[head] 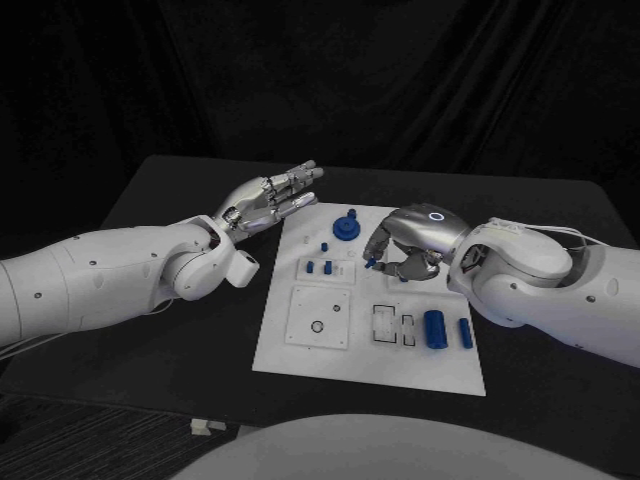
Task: Assemble the parts on the task board
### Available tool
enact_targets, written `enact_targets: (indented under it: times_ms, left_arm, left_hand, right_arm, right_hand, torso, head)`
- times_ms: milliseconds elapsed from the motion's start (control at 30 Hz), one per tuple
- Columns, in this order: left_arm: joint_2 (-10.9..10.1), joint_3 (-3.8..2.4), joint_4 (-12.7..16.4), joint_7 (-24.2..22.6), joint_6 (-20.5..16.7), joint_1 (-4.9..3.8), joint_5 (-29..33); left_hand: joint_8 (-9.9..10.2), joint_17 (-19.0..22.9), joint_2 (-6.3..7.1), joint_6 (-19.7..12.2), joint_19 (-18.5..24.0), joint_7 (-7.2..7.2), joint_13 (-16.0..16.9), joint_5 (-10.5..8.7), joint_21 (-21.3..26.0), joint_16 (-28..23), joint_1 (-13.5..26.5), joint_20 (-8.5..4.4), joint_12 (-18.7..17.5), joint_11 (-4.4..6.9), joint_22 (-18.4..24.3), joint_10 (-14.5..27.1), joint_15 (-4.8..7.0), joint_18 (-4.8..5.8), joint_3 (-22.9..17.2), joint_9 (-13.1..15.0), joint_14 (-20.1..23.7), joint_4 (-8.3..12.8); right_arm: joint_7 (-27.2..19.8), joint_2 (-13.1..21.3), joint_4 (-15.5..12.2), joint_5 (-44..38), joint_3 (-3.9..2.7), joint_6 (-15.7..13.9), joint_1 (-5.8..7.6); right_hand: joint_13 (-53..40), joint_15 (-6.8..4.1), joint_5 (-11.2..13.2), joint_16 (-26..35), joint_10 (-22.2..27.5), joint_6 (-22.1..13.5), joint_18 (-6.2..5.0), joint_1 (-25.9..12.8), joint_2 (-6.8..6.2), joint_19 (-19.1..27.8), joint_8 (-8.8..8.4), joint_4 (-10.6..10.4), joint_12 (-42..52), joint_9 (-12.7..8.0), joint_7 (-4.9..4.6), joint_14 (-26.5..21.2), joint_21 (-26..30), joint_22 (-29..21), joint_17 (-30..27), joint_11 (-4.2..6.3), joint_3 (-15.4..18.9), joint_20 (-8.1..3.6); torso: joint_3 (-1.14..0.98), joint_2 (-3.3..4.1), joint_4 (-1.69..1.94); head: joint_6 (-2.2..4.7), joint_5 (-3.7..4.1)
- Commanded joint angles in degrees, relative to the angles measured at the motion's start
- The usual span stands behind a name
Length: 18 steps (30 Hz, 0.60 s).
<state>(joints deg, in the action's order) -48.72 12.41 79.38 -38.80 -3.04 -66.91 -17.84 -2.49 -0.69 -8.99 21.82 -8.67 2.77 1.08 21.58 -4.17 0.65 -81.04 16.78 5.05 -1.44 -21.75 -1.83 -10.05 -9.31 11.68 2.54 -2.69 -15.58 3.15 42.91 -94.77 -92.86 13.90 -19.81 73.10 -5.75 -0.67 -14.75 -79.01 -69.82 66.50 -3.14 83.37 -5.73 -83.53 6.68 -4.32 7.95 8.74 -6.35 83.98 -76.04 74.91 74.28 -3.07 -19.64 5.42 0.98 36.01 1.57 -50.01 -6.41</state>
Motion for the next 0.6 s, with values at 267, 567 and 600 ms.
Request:
enact_targets:
  times_ms: [267, 567, 600]
  left_arm:
    - [0.14, -0.05, 0.05, -3.35, -0.27, 0.13, 0.38]
    - [0.38, -0.05, -0.15, -3.37, -0.09, 0.15, 0.38]
    - [0.4, -0.05, -0.19, -3.36, -0.05, 0.16, 0.38]
  left_hand:
    - [-0.09, 0.29, -0.49, -0.03, 2.4, 0.51, -0.02, -0.19, 1.24, -0.24, -0.13, -0.71, -0.28, -0.22, 4.42, -0.05, 0.92, -0.73, 1.19, 0.05, 1.42, -0.44]
    - [-0.12, 0.29, -0.54, 0.12, 2.55, 0.58, -0.04, -0.17, 1.32, -0.24, -0.14, -0.7, -0.34, -0.2, 4.61, -0.01, 0.92, -0.74, 1.23, 0.07, 1.45, -0.46]
    - [-0.14, 0.27, -0.57, 0.22, 2.55, 0.62, -0.04, -0.16, 1.32, -0.22, -0.15, -0.67, -0.35, -0.21, 4.57, -0.01, 0.88, -0.74, 1.23, 0.08, 1.39, -0.46]
  right_arm:
    - [1.12, -4.26, 2.3, -3.51, -0.01, 2.66, -2.33]
    - [1.17, -6.67, 4.49, -4.18, -0.01, 3.8, -3.96]
    - [1.16, -6.93, 4.74, -4.21, -0.02, 3.97, -4.12]
  right_hand:
    - [0.2, -0.37, -0.29, -0.18, -0.41, 0.01, -0.04, -0.16, 0.09, -0.02, -0.15, -0.06, -0.46, 0.71, 0.01, 1.57, -0.13, 10.88, -0.03, -0.14, 0.27, -0.31]
    - [0.23, -0.36, -0.32, -0.11, -0.39, -0.03, -0.04, -0.18, 0.07, -0.03, -0.18, -0.07, -0.51, 0.7, 0.0, 1.55, -0.13, 10.89, -0.13, -0.15, 0.29, -0.31]
    - [0.25, -0.36, -0.34, -0.15, -0.39, -0.05, -0.03, -0.2, 0.05, -0.05, -0.21, -0.07, -0.55, 0.7, -0.01, 1.57, -0.15, 10.89, -0.08, -0.16, 0.3, -0.31]
  torso:
    - [-0.01, 0.1, 0.11]
    - [-0.02, 0.17, 0.0]
    - [-0.01, 0.16, 0.05]
  head:
    - [0.01, -0.24]
    - [0.3, -0.57]
    - [0.43, -0.43]
